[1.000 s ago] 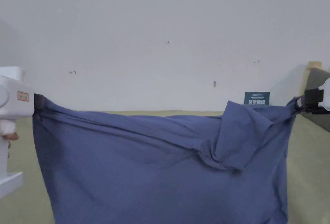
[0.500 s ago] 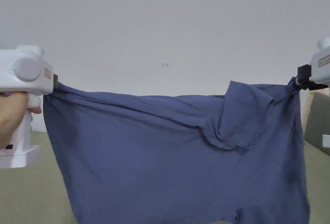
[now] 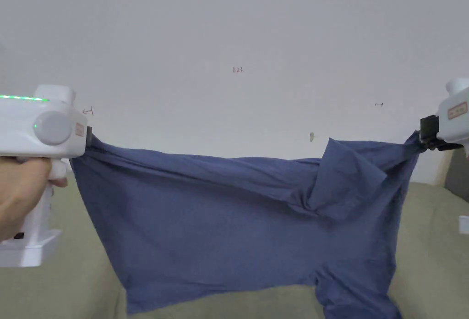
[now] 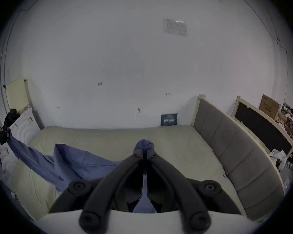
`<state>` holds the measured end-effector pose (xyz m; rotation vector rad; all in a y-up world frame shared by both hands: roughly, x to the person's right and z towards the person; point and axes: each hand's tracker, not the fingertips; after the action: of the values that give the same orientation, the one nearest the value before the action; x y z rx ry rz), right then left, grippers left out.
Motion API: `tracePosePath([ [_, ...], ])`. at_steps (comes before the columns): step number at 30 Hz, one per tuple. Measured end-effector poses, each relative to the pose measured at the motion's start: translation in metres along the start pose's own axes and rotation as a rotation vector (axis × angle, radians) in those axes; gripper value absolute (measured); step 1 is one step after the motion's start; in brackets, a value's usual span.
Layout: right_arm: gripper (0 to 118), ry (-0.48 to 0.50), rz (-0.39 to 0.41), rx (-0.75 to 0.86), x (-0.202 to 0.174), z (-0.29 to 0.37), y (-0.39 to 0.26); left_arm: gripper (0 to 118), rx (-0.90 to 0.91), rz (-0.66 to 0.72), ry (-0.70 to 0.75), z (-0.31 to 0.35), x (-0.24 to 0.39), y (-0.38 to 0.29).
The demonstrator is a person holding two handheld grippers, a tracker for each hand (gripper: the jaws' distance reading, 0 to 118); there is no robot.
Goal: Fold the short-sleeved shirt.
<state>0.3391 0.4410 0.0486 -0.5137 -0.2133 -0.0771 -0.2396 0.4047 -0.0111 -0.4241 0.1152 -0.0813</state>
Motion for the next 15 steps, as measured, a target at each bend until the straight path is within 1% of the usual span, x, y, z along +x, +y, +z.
tracePosePath([
  [2, 2, 0.01, -0.021, -0.055, 0.007, -0.007, -0.033, 0, -0.044, 0.0, -0.032, 0.0, 0.001, -0.032],
  [4, 2, 0.021, -0.015, -0.114, 0.013, -0.01, -0.068, 0, -0.087, -0.006, -0.053, 0.001, 0.002, -0.066],
  [5, 2, 0.025, -0.032, -0.135, 0.016, -0.01, -0.087, 0, -0.115, -0.018, -0.067, 0.004, 0.003, -0.083],
  [6, 2, 0.028, -0.015, -0.171, 0.019, -0.01, -0.104, 0, -0.125, -0.026, -0.074, 0.007, 0.003, -0.1],
  [7, 2, 0.034, -0.021, -0.171, 0.023, -0.008, -0.123, 0, -0.145, -0.034, -0.077, 0.01, 0.003, -0.118],
  [8, 2, 0.02, -0.029, -0.219, 0.024, -0.003, -0.142, 0, -0.177, -0.041, -0.095, 0.014, 0.003, -0.137],
  [9, 2, 0.029, -0.032, -0.225, 0.028, 0.0, -0.159, 0, -0.192, -0.037, -0.104, 0.02, 0.002, -0.15],
  [11, 2, 0.047, -0.074, -0.256, 0.036, 0.012, -0.196, 0, -0.236, -0.018, -0.128, 0.031, -0.003, -0.184],
  [12, 2, 0.049, -0.081, -0.276, 0.038, 0.018, -0.211, 0, -0.252, -0.017, -0.126, 0.038, -0.006, -0.197],
  [15, 2, 0.056, -0.074, -0.324, 0.046, 0.04, -0.256, 0, -0.296, -0.003, -0.137, 0.061, -0.018, -0.235],
])
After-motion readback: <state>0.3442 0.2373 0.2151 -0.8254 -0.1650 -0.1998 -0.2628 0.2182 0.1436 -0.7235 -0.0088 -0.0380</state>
